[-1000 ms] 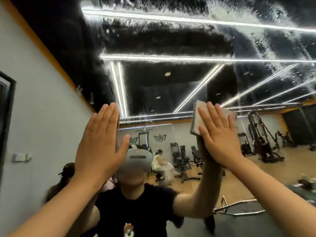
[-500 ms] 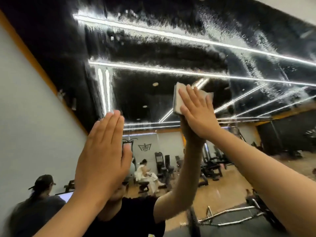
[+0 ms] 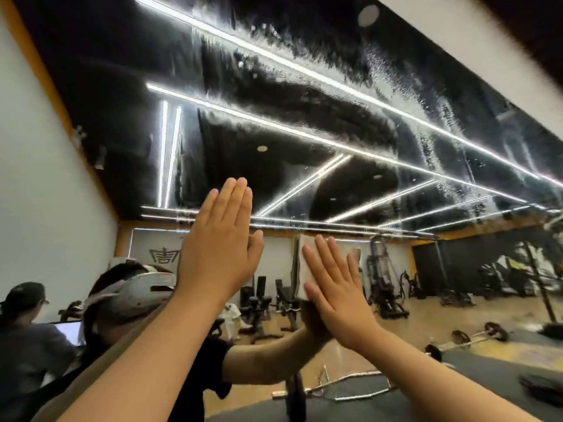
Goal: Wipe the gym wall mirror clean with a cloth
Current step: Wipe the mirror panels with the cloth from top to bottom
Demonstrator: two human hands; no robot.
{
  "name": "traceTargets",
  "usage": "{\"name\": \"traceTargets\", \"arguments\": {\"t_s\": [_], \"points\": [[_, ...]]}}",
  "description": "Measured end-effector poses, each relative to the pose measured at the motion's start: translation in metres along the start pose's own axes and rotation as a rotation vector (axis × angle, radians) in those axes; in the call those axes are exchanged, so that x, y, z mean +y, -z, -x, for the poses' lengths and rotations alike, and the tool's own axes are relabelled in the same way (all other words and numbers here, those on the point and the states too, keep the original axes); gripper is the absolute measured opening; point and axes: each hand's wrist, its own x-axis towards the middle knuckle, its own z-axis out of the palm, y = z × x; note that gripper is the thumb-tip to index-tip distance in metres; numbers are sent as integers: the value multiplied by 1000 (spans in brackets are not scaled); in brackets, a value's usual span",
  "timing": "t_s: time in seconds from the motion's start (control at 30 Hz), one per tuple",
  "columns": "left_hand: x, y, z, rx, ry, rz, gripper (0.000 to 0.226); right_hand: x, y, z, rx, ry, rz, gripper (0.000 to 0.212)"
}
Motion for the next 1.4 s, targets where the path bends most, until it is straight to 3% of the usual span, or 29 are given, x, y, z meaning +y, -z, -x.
{"name": "traceTargets", "arguments": {"t_s": [0.4, 0.57, 0.77, 0.9, 1.03, 1.2, 1.4], "points": [[0, -5, 0, 19, 13, -2, 64, 3, 59, -230, 100, -120, 8, 53], [1, -1, -1, 57, 40, 24, 66, -12, 42, -200, 128, -32, 34, 54], [2, 18, 6, 66, 140, 227, 59, -41, 8, -114, 145, 111, -24, 57], [4, 26, 55, 7, 232, 92, 59, -60, -15, -53, 176, 178, -56, 56], [6, 23, 95, -131, 124, -60, 63, -68, -30, -7, 120, 238, -45, 56], [9, 23, 98, -160, 122, -118, 65, -60, -24, -12, 79, 276, -71, 55], [8, 16, 99, -131, 107, -184, 66, -73, 8, -113, 100, 84, -65, 55]]}}
